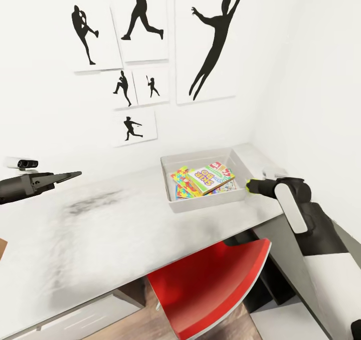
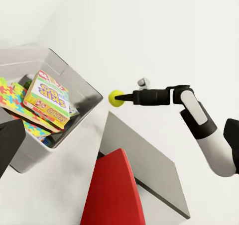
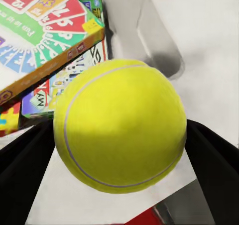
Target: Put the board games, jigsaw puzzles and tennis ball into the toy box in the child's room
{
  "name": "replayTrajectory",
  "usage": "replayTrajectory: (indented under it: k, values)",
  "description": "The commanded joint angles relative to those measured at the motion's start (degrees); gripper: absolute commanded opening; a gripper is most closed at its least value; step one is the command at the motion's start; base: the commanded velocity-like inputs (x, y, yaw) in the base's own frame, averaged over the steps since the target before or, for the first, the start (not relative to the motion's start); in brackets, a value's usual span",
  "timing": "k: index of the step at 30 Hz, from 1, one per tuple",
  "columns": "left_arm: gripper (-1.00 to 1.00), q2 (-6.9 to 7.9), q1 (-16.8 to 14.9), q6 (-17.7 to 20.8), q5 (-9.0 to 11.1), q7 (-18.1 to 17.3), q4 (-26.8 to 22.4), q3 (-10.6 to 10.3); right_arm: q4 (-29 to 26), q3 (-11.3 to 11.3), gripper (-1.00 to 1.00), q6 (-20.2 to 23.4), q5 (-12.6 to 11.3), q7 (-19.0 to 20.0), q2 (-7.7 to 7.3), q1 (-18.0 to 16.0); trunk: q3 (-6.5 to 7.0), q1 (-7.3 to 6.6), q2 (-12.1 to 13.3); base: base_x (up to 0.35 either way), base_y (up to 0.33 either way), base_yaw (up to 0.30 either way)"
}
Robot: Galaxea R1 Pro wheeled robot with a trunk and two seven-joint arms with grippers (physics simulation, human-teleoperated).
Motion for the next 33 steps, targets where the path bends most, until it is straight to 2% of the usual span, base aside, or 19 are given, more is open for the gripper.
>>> replayTrajectory:
  k: [1, 3, 6, 15, 20, 25, 30, 33]
  values:
    - [1.0, 0.01, -0.04, 0.61, -0.04, -0.23, -0.01, -0.01, -0.43, 0.12, -1.0, 0.62, -0.49, -0.62, 0.36, -0.51, -0.11, 0.03, -0.11, 0.0, 0.0, 0.0]
    - [1.0, 0.0, -0.04, 0.61, -0.04, -0.23, -0.01, 0.02, -0.79, 0.12, -1.0, 1.27, -0.49, -0.64, 1.2, -1.44, -0.11, 0.03, -0.11, 0.0, 0.0, 0.0]
    - [1.0, -0.01, -0.04, 0.61, -0.04, -0.23, -0.01, 0.01, -0.76, 0.12, -1.0, 1.55, -0.49, -0.66, 1.7, -2.57, -0.11, 0.03, -0.11, 0.0, 0.0, 0.0]
    - [1.0, 0.01, -0.04, 0.61, -0.04, -0.23, -0.01, 0.04, 0.38, 0.12, -1.0, 1.06, -0.21, -1.62, 2.46, -3.76, -0.11, 0.03, -0.11, 0.0, 0.0, 0.0]
    - [1.0, 0.01, -0.04, 0.61, -0.04, -0.23, -0.01, 0.04, 7.84, 0.12, -1.0, 0.01, 0.08, -3.73, 4.01, -7.02, -0.11, 0.03, -0.11, 0.0, 0.0, 0.0]
    - [1.0, 0.0, -0.04, 0.61, -0.03, -0.23, -0.01, 0.03, 15.89, 0.13, -1.0, -3.83, 0.07, -4.07, 4.38, -10.55, -0.11, 0.03, -0.11, 0.0, 0.0, 0.0]
    - [1.0, 0.04, -0.04, 0.61, -0.04, -0.23, -0.01, 0.04, 19.12, 0.19, -1.0, -4.85, -0.03, -4.14, 4.66, -13.1, -0.11, 0.03, -0.11, 0.0, 0.0, 0.0]
    - [1.0, 0.03, -0.04, 0.61, -0.04, -0.23, -0.01, 0.04, 20.14, 0.27, -1.0, -4.94, 0.07, -4.17, 5.69, -14.78, -0.11, 0.03, -0.11, 0.0, 0.0, 0.0]
